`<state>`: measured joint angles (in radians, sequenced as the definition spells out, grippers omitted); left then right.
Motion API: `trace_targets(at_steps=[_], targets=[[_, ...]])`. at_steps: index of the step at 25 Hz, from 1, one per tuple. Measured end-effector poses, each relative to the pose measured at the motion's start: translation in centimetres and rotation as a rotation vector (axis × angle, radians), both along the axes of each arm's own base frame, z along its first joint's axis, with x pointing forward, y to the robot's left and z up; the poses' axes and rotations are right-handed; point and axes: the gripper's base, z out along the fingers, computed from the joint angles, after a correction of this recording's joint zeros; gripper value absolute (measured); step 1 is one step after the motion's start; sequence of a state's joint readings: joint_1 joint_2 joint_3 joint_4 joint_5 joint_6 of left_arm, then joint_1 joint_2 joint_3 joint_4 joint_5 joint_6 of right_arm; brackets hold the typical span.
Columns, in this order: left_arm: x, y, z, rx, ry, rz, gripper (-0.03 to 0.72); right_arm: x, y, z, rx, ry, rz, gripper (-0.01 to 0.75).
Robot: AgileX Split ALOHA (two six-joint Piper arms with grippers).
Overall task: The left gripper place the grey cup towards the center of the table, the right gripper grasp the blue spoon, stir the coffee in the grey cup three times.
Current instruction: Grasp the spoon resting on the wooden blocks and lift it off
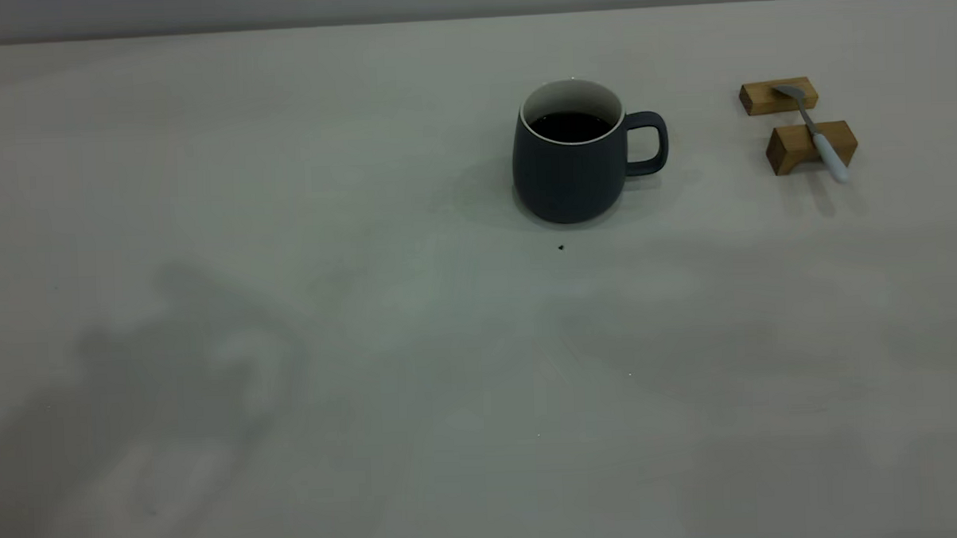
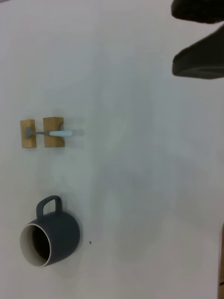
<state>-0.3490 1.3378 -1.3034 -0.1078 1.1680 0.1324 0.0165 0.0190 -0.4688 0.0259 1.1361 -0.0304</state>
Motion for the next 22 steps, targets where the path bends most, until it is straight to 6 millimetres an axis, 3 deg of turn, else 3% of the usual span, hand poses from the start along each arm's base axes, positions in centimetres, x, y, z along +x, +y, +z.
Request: trace_targets(at_steps=[7, 11, 18, 22], targets=[[-7.9, 3.0, -5.8, 0.046, 0.151, 0.093, 0.585, 0.0, 0.0, 0.0, 0.000, 0.000, 0.000, 0.238], [-11.6, 5.0, -8.3, 0.102, 0.153, 0.180, 0.585, 0.0, 0.0, 0.0, 0.000, 0.000, 0.000, 0.238], [-15.6, 6.9, -10.9, 0.088, 0.022, 0.200, 0.585, 0.0, 0.0, 0.0, 0.000, 0.000, 0.000, 0.238], [-17.1, 7.5, -10.9, 0.056, -0.048, 0.204, 0.585, 0.0, 0.0, 0.0, 0.000, 0.000, 0.000, 0.238]])
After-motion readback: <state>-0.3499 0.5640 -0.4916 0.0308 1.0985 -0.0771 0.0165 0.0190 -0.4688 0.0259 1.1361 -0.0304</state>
